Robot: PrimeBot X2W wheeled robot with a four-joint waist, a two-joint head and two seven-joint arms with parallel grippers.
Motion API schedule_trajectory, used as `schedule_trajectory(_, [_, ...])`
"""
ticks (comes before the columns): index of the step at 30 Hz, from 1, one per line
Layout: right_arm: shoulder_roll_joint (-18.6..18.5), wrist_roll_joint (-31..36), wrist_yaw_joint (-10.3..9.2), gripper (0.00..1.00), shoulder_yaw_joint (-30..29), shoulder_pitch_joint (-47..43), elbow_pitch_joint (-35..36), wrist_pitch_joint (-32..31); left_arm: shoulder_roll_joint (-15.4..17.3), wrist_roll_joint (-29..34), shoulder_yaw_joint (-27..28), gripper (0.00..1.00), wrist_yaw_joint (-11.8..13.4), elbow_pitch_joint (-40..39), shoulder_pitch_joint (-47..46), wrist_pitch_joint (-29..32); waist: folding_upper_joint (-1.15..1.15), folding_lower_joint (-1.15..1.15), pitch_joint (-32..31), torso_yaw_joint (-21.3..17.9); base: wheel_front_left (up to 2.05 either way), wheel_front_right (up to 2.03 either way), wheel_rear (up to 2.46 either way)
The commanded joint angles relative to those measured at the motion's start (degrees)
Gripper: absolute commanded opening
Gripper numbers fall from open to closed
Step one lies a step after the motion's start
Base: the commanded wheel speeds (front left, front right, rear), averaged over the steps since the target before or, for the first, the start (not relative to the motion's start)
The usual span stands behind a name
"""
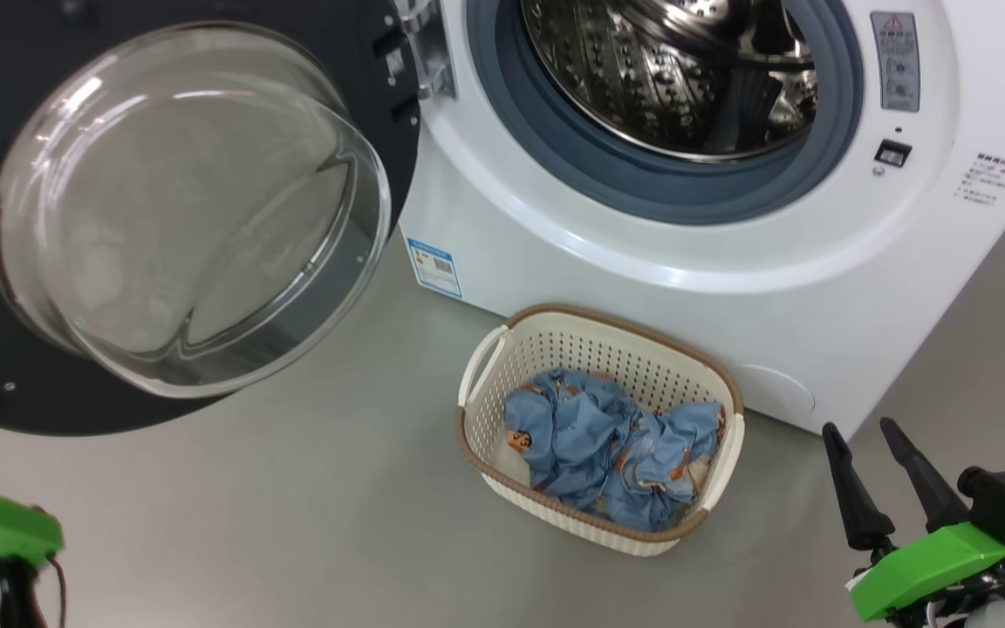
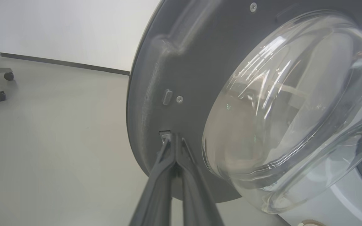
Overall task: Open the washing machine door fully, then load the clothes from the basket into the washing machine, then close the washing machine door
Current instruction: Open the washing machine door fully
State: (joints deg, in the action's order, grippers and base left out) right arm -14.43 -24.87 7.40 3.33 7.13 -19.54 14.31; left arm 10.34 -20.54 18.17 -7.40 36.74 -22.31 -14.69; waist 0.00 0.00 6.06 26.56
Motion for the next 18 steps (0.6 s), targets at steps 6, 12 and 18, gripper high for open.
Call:
schedule_trajectory(6, [0.0, -0.7, 0.09, 1.00, 1.1, -1.7, 1.7, 0.7, 1.4, -1.4, -2.8, 0.36, -0.1, -7.8, 5.9, -0.3, 0.00, 0.00, -2.8, 0.6, 0.00, 0.00, 0.00])
schedule_trajectory(12, [0.2, -0.9, 0.09, 1.00, 0.9, -2.6, 2.2, 0.7, 0.8, -1.5, -5.8, 1.00, -0.1, -11.7, 10.2, -0.3, 0.00, 0.00, -3.4, -0.5, 0.00, 0.00, 0.00])
schedule_trajectory(18, [0.4, -0.5, 0.09, 1.00, 0.9, -2.5, 2.5, 0.7, 0.9, -1.9, -8.0, 1.00, -0.1, -14.1, 13.2, -0.3, 0.00, 0.00, -3.0, -3.3, 0.00, 0.00, 0.00])
